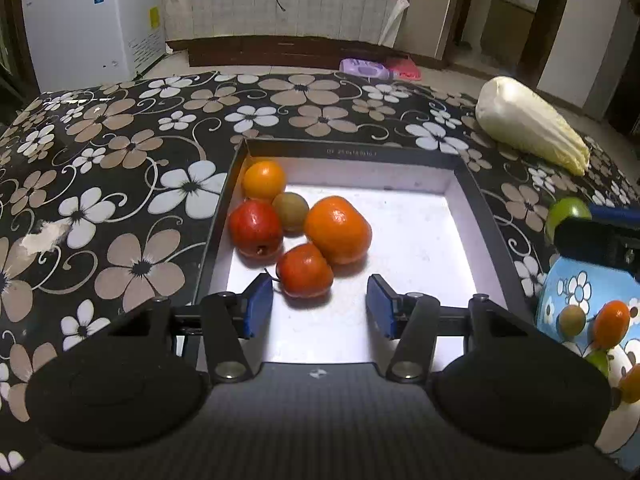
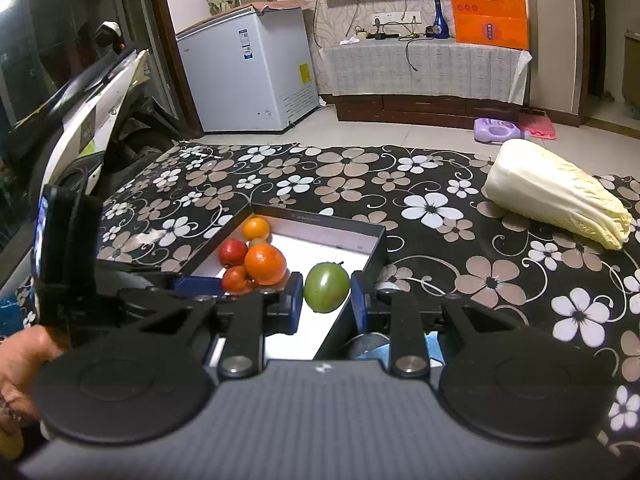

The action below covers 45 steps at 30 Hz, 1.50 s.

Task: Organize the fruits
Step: 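Carry the green tomato with the right tool toward the blue plate, then grasp a red tomato in the tray with the left tool while the right tool holds the green tomato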

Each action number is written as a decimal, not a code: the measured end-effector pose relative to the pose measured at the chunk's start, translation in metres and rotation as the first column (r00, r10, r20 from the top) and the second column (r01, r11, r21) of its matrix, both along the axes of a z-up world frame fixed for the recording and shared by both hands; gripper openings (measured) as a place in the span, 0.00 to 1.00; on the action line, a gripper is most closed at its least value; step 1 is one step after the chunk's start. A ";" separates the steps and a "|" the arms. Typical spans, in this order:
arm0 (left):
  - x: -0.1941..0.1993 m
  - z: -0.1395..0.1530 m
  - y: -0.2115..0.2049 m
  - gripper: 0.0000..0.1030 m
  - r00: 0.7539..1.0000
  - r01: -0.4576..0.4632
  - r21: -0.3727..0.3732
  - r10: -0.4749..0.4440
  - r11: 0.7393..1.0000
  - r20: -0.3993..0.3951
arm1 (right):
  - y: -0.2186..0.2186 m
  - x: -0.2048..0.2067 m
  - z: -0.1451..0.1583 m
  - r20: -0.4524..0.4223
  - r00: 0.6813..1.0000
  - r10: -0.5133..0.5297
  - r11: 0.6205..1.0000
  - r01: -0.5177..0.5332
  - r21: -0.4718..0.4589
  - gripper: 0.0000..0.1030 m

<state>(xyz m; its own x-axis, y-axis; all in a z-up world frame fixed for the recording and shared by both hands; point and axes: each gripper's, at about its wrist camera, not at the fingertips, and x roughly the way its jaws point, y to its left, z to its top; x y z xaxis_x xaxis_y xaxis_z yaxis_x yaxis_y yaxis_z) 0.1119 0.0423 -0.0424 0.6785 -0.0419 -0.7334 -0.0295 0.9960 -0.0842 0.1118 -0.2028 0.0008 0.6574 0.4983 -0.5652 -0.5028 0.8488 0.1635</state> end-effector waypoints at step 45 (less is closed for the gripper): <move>-0.045 0.029 -0.003 0.34 0.999 0.032 0.005 -0.033 0.999 0.023 | 0.003 -0.006 0.001 0.002 0.999 0.048 0.999 -0.048 -0.019 0.28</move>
<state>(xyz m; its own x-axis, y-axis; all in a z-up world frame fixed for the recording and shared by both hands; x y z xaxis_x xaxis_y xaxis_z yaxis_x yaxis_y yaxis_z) 0.0670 0.0393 -0.0133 0.6934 -0.0612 -0.7179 0.0047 0.9968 -0.0804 0.1054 -0.1996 0.0014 0.6346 0.5185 -0.5731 -0.5431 0.8268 0.1467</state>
